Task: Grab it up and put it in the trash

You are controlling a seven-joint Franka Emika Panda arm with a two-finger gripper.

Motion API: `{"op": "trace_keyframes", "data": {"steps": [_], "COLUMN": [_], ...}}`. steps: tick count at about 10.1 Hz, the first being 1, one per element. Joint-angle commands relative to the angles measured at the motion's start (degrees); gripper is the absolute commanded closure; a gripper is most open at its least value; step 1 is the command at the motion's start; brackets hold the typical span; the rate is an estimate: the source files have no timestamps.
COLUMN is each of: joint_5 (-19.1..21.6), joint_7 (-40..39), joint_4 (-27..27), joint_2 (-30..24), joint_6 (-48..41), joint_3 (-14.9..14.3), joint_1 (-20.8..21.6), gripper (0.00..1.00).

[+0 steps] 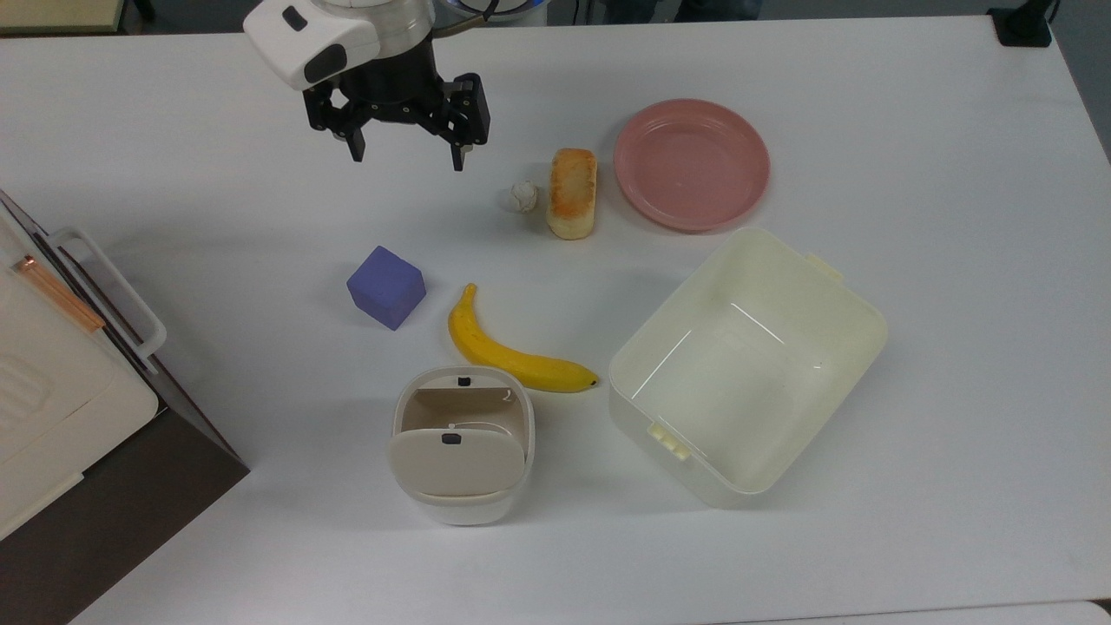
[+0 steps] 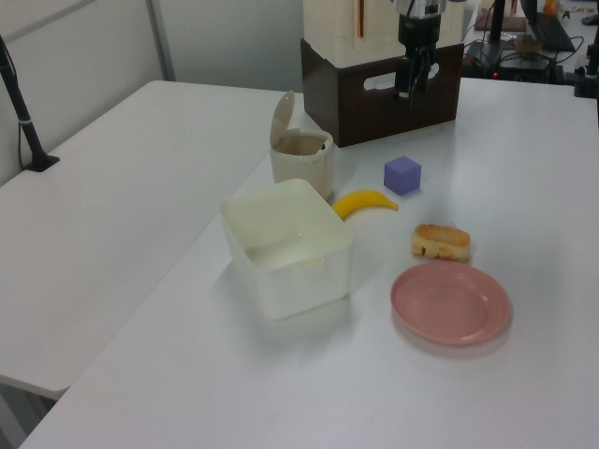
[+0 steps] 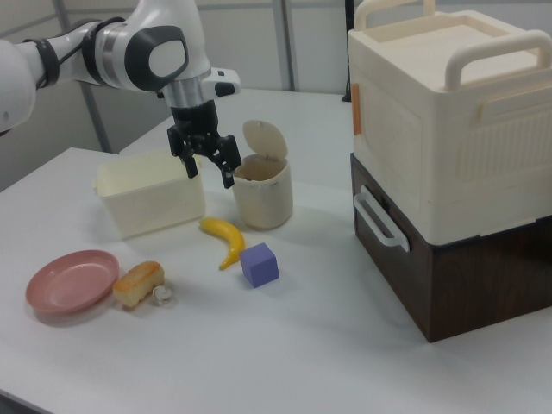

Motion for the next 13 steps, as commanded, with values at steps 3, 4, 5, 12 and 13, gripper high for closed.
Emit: {"op": "trace_keyframes", "data": {"steps": [3,4,5,12,13], "joint_5": [-1.0,-1.0,-0.9,-1.1,-1.0], "joint_7": [-1.1,-1.1,-1.1,-1.9,-1.9], "joint_4": [-0.8,-0.9,-1.1,-14.5,-15.6], "joint_2": [-0.7,-0.7,-0.7,2.7,2.7], "joint_6": [-1.1,-1.1,-1.1,-1.2,-1.1], "joint_3": [-0.3,-0.3,-0.3,0.4,0.4], "joint_1": [0.6,0.6,0.6,7.9,8.2], "gripper": [0.0,0.0,0.0,0.05,0.07]}}
